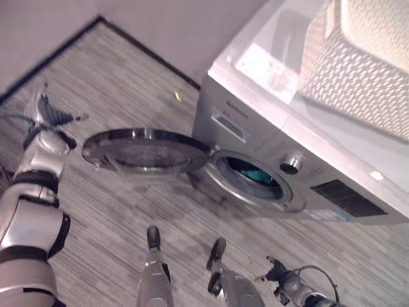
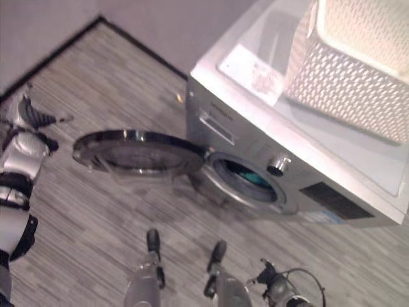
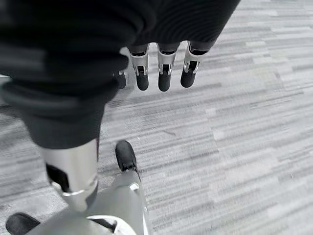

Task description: Grab the laundry basket,head to the washer,open it,put in the laundry and shut it.

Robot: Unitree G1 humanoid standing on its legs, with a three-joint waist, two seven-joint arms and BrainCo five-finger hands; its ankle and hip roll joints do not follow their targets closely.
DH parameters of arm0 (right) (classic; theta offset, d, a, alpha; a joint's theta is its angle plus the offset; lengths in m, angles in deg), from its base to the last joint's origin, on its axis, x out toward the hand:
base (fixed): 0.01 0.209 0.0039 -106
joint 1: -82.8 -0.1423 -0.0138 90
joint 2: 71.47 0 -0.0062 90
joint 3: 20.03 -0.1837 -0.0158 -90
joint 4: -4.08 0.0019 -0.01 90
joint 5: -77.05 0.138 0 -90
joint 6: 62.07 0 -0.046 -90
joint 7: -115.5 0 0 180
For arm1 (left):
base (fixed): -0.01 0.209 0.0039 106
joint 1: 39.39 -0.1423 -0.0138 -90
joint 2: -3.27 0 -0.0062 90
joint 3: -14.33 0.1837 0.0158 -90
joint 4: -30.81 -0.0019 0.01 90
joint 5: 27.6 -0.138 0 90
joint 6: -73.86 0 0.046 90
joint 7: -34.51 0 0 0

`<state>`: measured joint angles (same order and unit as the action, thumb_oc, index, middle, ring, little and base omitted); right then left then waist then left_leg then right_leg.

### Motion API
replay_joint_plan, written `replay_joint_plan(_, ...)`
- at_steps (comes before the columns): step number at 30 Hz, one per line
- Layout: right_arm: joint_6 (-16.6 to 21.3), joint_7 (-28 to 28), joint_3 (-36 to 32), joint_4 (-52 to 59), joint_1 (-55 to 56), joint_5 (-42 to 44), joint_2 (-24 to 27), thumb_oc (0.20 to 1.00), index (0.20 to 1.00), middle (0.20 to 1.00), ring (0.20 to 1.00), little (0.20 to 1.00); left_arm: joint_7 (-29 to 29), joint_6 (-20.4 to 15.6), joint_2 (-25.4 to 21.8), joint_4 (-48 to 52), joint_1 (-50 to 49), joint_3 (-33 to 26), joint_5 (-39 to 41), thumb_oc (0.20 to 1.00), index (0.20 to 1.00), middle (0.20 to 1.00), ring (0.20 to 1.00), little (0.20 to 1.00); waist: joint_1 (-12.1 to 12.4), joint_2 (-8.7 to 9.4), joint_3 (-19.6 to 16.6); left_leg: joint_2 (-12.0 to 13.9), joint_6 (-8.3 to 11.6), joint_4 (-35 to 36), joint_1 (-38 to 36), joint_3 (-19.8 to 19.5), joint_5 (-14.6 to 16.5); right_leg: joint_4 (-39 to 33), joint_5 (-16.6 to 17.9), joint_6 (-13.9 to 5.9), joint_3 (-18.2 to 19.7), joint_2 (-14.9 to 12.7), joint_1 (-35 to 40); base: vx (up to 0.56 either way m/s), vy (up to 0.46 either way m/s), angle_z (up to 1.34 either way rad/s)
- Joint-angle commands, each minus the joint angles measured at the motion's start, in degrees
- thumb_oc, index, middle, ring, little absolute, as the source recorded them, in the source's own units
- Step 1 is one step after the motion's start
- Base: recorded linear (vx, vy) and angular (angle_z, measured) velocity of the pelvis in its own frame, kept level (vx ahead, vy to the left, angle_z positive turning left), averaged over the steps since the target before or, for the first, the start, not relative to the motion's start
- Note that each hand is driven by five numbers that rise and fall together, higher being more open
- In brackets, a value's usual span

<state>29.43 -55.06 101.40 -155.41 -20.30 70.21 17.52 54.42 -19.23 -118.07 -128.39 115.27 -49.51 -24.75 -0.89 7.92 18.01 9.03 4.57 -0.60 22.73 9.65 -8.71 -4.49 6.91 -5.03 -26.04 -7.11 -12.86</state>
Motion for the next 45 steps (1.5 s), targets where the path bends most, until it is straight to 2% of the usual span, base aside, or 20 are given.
replay_joint_plan(1, 1.08, 1.24, 2.83, 2.02, 0.37, 2.87, -0.04, 1.0, 1.0, 1.0, 1.0, 1.0, 2.36, -1.29, -3.54, -5.66, 4.09, 2.04, 2.56, 1.0, 1.0, 1.0, 1.0, 1.0, -0.35, 0.96, -0.7, -1.27, -1.13, -5.41, 2.21, -0.46, 6.87, 3.38, -1.68, -5.06, 5.35, -3.15, -1.41, -0.01, 0.037, 0.02)
replay_joint_plan(4, 2.37, 1.12, 5.57, 7.08, -0.45, 3.51, -0.85, 1.0, 1.0, 1.0, 1.0, 1.0, 2.93, -1.22, -3.88, -6.89, 7.24, 2.86, 3.62, 1.0, 1.0, 1.0, 1.0, 1.0, -1.21, 2.94, -0.38, -0.86, -1.26, -7.12, 4.44, -0.4, 7.63, 3.26, -0.99, -5.24, 6.18, -2.84, -3.2, 0.0, -0.005, -0.03)
replay_joint_plan(7, 2.89, 1.02, 7.23, 11.58, -0.99, 4.09, -1.1, 1.0, 1.0, 1.0, 1.0, 1.0, 2.59, -1.04, -3.42, -7.89, 8.84, 2.78, 5.47, 1.0, 1.0, 1.0, 1.0, 1.0, -1.79, 4.12, -0.32, -0.77, -1.3, -7.32, 6.01, -0.83, 7.93, 3.1, -0.72, -5.32, 6.52, -2.76, -4.41, 0.0, -0.004, -0.02)
replay_joint_plan(13, 2.78, 0.43, 9.02, 14.64, -0.75, 3.54, -1.56, 1.0, 1.0, 1.0, 1.0, 1.0, 0.59, -1.97, -0.91, -6.22, 6.09, 2.2, 6.11, 1.0, 1.0, 1.0, 1.0, 1.0, -1.77, 4.37, -0.69, -1.16, -1.61, -7.69, 6.21, -0.82, 8.68, 3.05, -0.66, -5.52, 6.31, -3.13, -4.63, 0.02, 0.005, 0.04)
replay_joint_plan(15, 2.58, 0.42, 8.28, 15.05, -0.3, 3.04, -0.86, 1.0, 1.0, 1.0, 1.0, 1.0, -0.68, -3.1, 2.41, -2.16, 2.08, 0.84, 7.75, 1.0, 1.0, 1.0, 1.0, 1.0, -1.38, 3.92, -0.71, -1.58, -1.89, -7.54, 5.56, -0.64, 9.1, 3.09, -0.8, -5.57, 6.09, -3.37, -4.19, 0.0, 0.016, -0.01)
replay_joint_plan(17, 2.33, 0.69, 7.1, 14.71, 0.31, 2.97, -0.22, 1.0, 1.0, 1.0, 1.0, 1.0, -0.69, -4.3, 5.38, 3.99, -0.73, 0.56, 9.02, 1.0, 1.0, 1.0, 1.0, 1.0, -0.84, 2.89, -0.38, -2.03, -2.0, -7.29, 5.24, -0.79, 9.04, 3.15, -0.97, -5.53, 5.66, -3.62, -3.91, 0.0, 0.0, 0.0)
replay_joint_plan(20, 1.15, 0.98, 4.16, 13.49, 2.14, 2.54, 0.28, 1.0, 1.0, 1.0, 1.0, 1.0, -1.62, -7.13, 10.65, 21.08, -11.29, -0.7, 14.99, 1.0, 1.0, 1.0, 1.0, 1.0, 0.71, 0.9, 0.25, -2.6, -2.2, -6.88, 4.22, -0.83, 8.89, 3.25, -1.41, -5.44, 4.73, -4.11, -2.82, -0.02, 0.005, 0.05)
replay_joint_plan(23, -0.11, 0.8, 1.43, 11.11, 3.78, 1.89, 0.25, 1.0, 1.0, 1.0, 1.0, 1.0, -5.45, -8.02, 15.09, 34.12, -21.34, 0.17, 17.93, 1.0, 1.0, 1.0, 1.0, 1.0, 1.92, -0.5, 0.36, -2.88, -2.3, -6.45, 2.53, -0.65, 8.78, 3.11, -1.98, -5.11, 4.51, -4.27, -1.35, -0.01, -0.012, 0.13)
replay_joint_plan(24, -0.61, 0.62, 0.6, 10.81, 4.08, 1.74, 0.43, 1.0, 1.0, 1.0, 1.0, 1.0, -7.37, -8.03, 17.08, 36.87, -24.52, 0.25, 21.61, 1.0, 1.0, 1.0, 1.0, 1.0, 2.24, -0.97, 0.17, -2.99, -2.3, -6.23, 1.71, -0.52, 8.65, 3.17, -2.25, -4.93, 4.48, -4.35, -0.82, 0.01, -0.014, 0.1)
replay_joint_plan(28, -1.35, -0.1, -2.06, 12.02, 5.98, 0.84, 1.04, 1.0, 1.0, 1.0, 1.0, 1.0, -13.63, -7.75, 18.31, 50.68, -35.68, 0.85, 28.63, 1.0, 1.0, 1.0, 1.0, 1.0, 2.83, -2.63, -1.35, -2.52, -2.25, -5.12, -2.67, 0.88, 8.47, 3.09, -3.19, -4.48, 5.42, -4.05, 1.73, 0.01, -0.009, 0.0)
replay_joint_plan(30, -1.39, -0.52, -2.07, 12.39, 6.36, 0.5, 1.14, 1.0, 1.0, 1.0, 1.0, 1.0, -14.72, -7.14, 18.79, 52.25, -37.74, 0.69, 30.06, 1.0, 1.0, 1.0, 1.0, 1.0, 2.83, -2.82, -1.76, -2.35, -2.26, -4.85, -3.85, 1.43, 8.49, 3.06, -3.35, -4.35, 5.91, -3.85, 2.27, 0.01, -0.009, -0.33)
replay_joint_plan(34, -1.09, -2.82, -1.98, 12.6, 8.18, -1.24, 0.71, 1.0, 1.0, 1.0, 1.0, 1.0, -17.95, -5.88, 18.67, 56.64, -44.23, -0.53, 31.63, 1.0, 1.0, 1.0, 1.0, 1.0, 2.24, -4.24, -5.48, 0.0, -1.38, -2.11, -11.64, 6.0, 7.14, 2.08, -4.81, -3.8, 8.47, -2.31, 6.35, 0.02, -0.059, -0.58)
replay_joint_plan(35, -1.17, -3.93, -1.66, 10.12, 8.84, -1.95, 0.06, 1.0, 1.0, 1.0, 1.0, 1.0, -18.58, -5.78, 19.36, 57.18, -46.26, -1.18, 31.29, 1.0, 1.0, 1.0, 1.0, 1.0, 1.99, -5.26, -7.22, 0.64, -0.96, -0.78, -13.92, 7.38, 6.32, 1.73, -5.44, -3.63, 8.98, -1.66, 7.58, 0.02, -0.07, -0.45)
replay_joint_plan(39, -1.72, -5.21, -0.57, 5.12, 9.41, -3.37, -1.08, 1.0, 1.0, 1.0, 1.0, 1.0, -19.35, -5.3, 20.63, 57.16, -47.46, -1.72, 31.08, 1.0, 1.0, 1.0, 1.0, 1.0, 2.11, -6.51, -9.09, 1.44, -0.18, 0.57, -16.61, 9.17, 5.21, 0.89, -5.87, -3.61, 9.1, -1.1, 9.56, -0.01, -0.097, -0.44)
replay_joint_plan(40, -2.77, -7.22, 0.21, -0.64, 9.51, -4.87, -2.12, 1.0, 1.0, 1.0, 1.0, 1.0, -20.42, -4.77, 21.56, 56.78, -48.31, -1.73, 30.23, 1.0, 1.0, 1.0, 1.0, 1.0, 2.4, -7.61, -10.4, 1.92, -0.14, 1.09, -17.62, 10.78, 3.43, 0.35, -5.71, -2.95, 8.64, -0.7, 10.52, -0.07, -0.134, -0.23)
replay_joint_plan(41, -3.77, -8.98, 0.96, -3.78, 9.54, -6.62, -2.6, 1.0, 1.0, 1.0, 1.0, 1.0, -21.01, -4.39, 22.45, 56.32, -48.61, -1.68, 30.21, 1.0, 1.0, 1.0, 1.0, 1.0, 2.66, -8.21, -11.0, 2.09, 0.08, 1.21, -18.33, 10.82, 3.15, 0.07, -5.91, -2.85, 8.28, -0.62, 11.42, -0.07, -0.232, -0.22)
replay_joint_plan(42, -6.32, -15.53, 5.91, -9.3, 12.0, -16.62, -3.9, 1.0, 1.0, 1.0, 1.0, 1.0, -21.95, -3.38, 23.19, 56.9, -50.08, -0.96, 29.55, 1.0, 1.0, 1.0, 1.0, 1.0, 3.68, -10.12, -12.19, 2.43, 0.69, 1.13, -18.82, 10.4, 2.16, -0.26, -7.07, -2.65, 6.85, -0.55, 13.29, 0.07, -0.149, -0.11)
replay_joint_plan(43, -6.32, -15.57, 5.92, -9.33, 12.1, -16.66, -3.91, 1.0, 1.0, 1.0, 1.0, 1.0, -21.96, -3.34, 23.19, 56.96, -50.21, -0.95, 29.54, 1.0, 1.0, 1.0, 1.0, 1.0, 3.59, -10.19, -12.49, 2.34, 1.31, 1.4, -19.37, 9.48, 3.08, -0.28, -7.91, -3.04, 7.23, -0.49, 13.81, 0.07, -0.118, -0.06)
replay_joint_plan(44, -7.07, -17.78, 7.18, -10.0, 14.02, -19.55, -3.42, 1.0, 1.0, 1.0, 1.0, 1.0, -22.29, -2.76, 23.96, 56.08, -50.68, -0.42, 29.21, 1.0, 1.0, 1.0, 1.0, 1.0, 3.67, -11.07, -12.93, 2.3, 1.63, 1.57, -20.03, 9.71, 2.53, -0.4, -8.3, -3.02, 6.87, -0.52, 14.51, -0.02, -0.048, 0.11)
replay_joint_plan(45, -7.28, -18.18, 5.97, -10.5, 17.23, -20.46, -1.41, 1.0, 1.0, 1.0, 1.0, 1.0, -22.97, -1.96, 25.78, 55.4, -51.81, -0.39, 29.48, 1.0, 1.0, 1.0, 1.0, 1.0, 3.34, -12.75, -13.4, 2.53, 1.51, 1.45, -19.7, 10.19, 0.11, -0.51, -8.19, -2.37, 6.12, -0.4, 14.51, -0.09, -0.053, 0.13)
